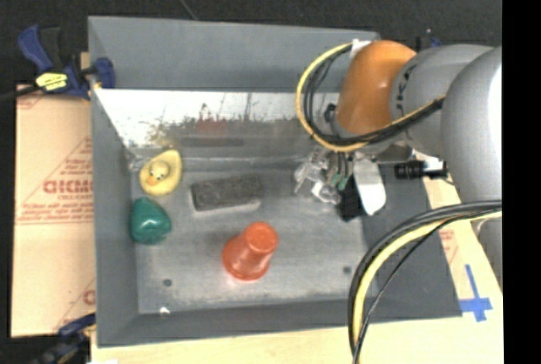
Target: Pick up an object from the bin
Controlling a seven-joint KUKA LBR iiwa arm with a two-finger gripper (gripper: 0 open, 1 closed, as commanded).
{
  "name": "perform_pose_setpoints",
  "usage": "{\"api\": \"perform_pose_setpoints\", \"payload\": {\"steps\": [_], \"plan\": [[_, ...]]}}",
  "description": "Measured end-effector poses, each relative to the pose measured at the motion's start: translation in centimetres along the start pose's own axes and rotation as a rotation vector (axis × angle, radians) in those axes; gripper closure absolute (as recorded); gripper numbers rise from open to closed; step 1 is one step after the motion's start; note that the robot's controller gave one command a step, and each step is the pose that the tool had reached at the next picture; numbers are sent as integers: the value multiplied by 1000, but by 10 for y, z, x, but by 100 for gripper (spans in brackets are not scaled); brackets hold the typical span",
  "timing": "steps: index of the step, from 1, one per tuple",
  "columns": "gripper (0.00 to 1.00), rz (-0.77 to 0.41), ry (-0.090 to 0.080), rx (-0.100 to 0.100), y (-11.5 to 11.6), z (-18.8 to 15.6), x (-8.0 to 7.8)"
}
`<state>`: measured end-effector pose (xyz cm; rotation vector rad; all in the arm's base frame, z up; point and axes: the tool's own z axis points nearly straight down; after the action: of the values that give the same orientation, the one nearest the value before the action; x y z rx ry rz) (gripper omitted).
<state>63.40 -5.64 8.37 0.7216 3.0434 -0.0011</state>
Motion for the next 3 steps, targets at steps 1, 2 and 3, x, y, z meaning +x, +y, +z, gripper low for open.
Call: {"api": "perform_pose_setpoints", "payload": {"steps": [1,2,3], "plan": [[100,-1,5,2,-1,-39,1],[100,-3,-3,-1,0,-70,-2],[100,-4,-3,-2,-1,-84,-2]]}}
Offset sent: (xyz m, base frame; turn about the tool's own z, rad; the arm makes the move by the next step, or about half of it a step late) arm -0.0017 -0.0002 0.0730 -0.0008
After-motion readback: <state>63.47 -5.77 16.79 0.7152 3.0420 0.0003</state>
